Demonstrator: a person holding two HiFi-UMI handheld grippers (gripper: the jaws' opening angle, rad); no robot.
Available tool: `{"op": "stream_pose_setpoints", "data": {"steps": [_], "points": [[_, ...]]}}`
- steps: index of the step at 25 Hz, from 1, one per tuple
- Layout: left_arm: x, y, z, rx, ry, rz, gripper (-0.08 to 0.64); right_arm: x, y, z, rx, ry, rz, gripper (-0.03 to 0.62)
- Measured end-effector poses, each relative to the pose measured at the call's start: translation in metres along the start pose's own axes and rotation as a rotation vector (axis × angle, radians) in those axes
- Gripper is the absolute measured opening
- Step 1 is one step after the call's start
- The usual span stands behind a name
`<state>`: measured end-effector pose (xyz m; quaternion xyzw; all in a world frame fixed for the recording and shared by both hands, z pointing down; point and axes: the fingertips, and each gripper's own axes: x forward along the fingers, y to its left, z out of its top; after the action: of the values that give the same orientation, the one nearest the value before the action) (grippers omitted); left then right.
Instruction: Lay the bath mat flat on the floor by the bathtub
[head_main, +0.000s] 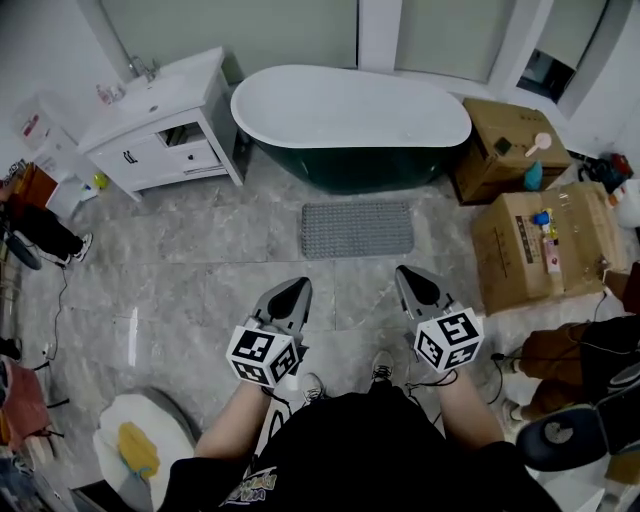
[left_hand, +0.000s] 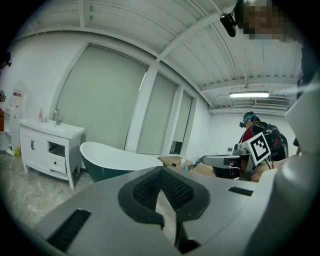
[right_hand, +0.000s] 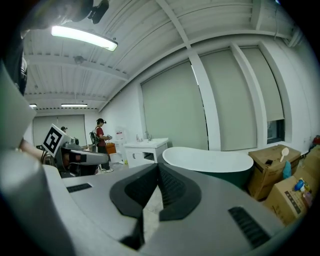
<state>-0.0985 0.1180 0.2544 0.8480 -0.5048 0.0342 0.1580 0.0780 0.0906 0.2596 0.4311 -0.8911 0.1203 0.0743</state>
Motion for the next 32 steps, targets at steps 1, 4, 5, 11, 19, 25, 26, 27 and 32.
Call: {"op": "stream_pose_setpoints", "data": {"steps": [1,4,5,11,19,25,26,27,32], "points": [[-0.003,0.002,-0.001,0.001,0.002,-0.008,0.015,0.000,0.005,-0.001,0.001,0.001,-0.008,0.016],[-0.010,0.007,-0.002,0.006,0.008,-0.033,0.015,-0.003,0.017,-0.006,0.005,0.008,-0.030,0.015],[-0.013,0.009,-0.002,0.008,0.009,-0.041,0.015,-0.003,0.022,-0.008,0.005,0.011,-0.037,0.017],[-0.033,0.017,-0.007,0.011,0.017,-0.091,0.015,-0.007,0.048,-0.018,0.019,0.013,-0.079,0.017],[-0.057,0.018,-0.017,0.022,0.030,-0.131,0.015,-0.021,0.074,-0.035,0.048,0.016,-0.120,0.015],[-0.068,0.025,-0.019,0.008,0.023,-0.134,0.015,-0.028,0.086,-0.037,0.056,0.015,-0.145,0.015],[-0.070,0.025,-0.019,0.007,0.022,-0.136,0.015,-0.028,0.088,-0.037,0.056,0.015,-0.147,0.015],[-0.071,0.025,-0.020,0.007,0.021,-0.138,0.015,-0.028,0.090,-0.037,0.056,0.015,-0.148,0.015],[-0.077,0.028,-0.023,0.003,0.014,-0.135,0.015,-0.027,0.096,-0.037,0.048,0.008,-0.146,0.015]]}}
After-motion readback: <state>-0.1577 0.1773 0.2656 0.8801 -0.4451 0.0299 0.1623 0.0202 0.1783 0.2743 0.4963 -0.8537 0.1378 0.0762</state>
